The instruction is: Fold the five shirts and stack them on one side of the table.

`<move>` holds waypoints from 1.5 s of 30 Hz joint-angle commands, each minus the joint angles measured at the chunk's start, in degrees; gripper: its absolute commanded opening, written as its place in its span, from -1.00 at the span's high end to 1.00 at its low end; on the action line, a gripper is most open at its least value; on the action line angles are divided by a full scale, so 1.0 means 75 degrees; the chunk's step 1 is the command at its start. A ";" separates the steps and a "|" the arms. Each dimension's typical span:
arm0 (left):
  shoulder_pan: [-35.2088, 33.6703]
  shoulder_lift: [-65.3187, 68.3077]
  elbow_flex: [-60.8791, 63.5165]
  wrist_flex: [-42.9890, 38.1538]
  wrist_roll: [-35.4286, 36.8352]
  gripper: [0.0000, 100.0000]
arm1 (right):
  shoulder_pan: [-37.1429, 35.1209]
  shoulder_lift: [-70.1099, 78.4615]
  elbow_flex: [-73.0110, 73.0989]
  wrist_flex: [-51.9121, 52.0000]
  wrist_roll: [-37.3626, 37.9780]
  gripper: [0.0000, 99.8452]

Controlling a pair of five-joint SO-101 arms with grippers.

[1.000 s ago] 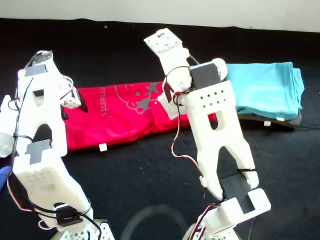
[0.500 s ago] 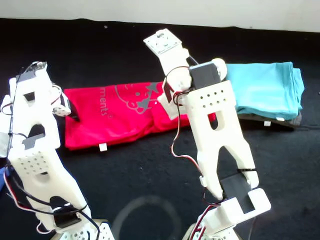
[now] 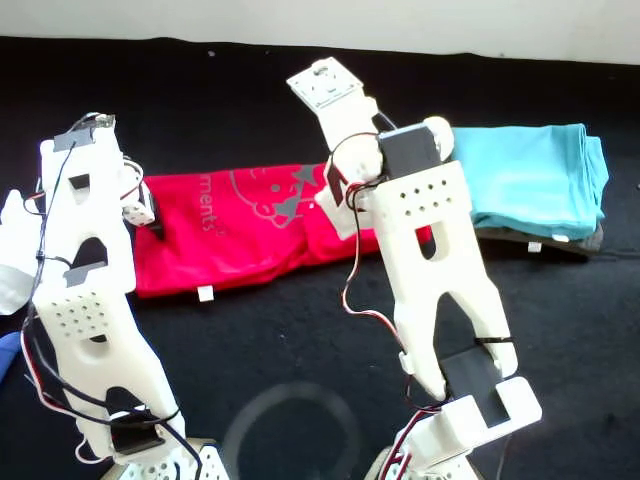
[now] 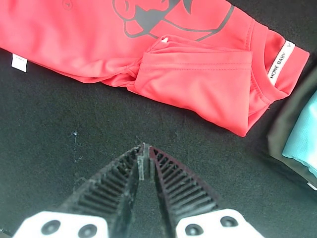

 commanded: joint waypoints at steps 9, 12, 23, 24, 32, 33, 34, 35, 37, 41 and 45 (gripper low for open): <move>0.0311 0.0240 -0.0053 0.0059 0.0059 0.96 | 0.0100 -0.1764 -0.0018 -0.0018 0.0082 0.98; 0.0111 0.0522 -0.0358 0.0481 -0.0023 0.98 | 0.0100 -0.1987 -0.0018 0.0006 0.0070 0.98; -0.2010 0.1284 -0.3206 0.1899 -0.1102 0.98 | 0.0100 -0.2620 0.0018 0.0064 0.0047 0.98; -0.2092 0.1319 -0.3429 0.2051 -0.1160 0.98 | 0.0100 -0.2655 0.0076 0.0064 0.0047 0.98; -0.1952 0.1284 -0.4015 0.2766 -0.1160 0.98 | 0.0463 -0.4003 0.3206 -0.0697 0.0047 0.98; -0.1823 0.1284 -0.4015 0.2778 -0.1149 0.98 | 0.0674 -0.4308 0.3804 -0.1096 0.0047 0.99; -0.1670 0.1272 -0.4015 0.2790 -0.1137 0.98 | 0.0908 -0.4612 0.4484 -0.1530 0.0047 0.99; -0.1518 0.1213 -0.4003 0.2801 -0.1125 0.98 | 0.1155 -0.4905 0.5222 -0.1975 0.0047 0.99; -0.1213 0.0885 -0.3792 0.2801 -0.0985 0.98 | 0.1635 -0.5398 0.6793 -0.2807 0.0047 0.99; -0.0358 -0.0440 -0.2585 0.2801 -0.0750 0.98 | 0.2421 -0.6336 0.9688 -0.4437 0.0070 0.99; 0.0932 -0.2022 -0.1284 0.2778 -0.0750 0.98 | 0.2983 -0.7297 1.1645 -0.5632 0.0059 0.99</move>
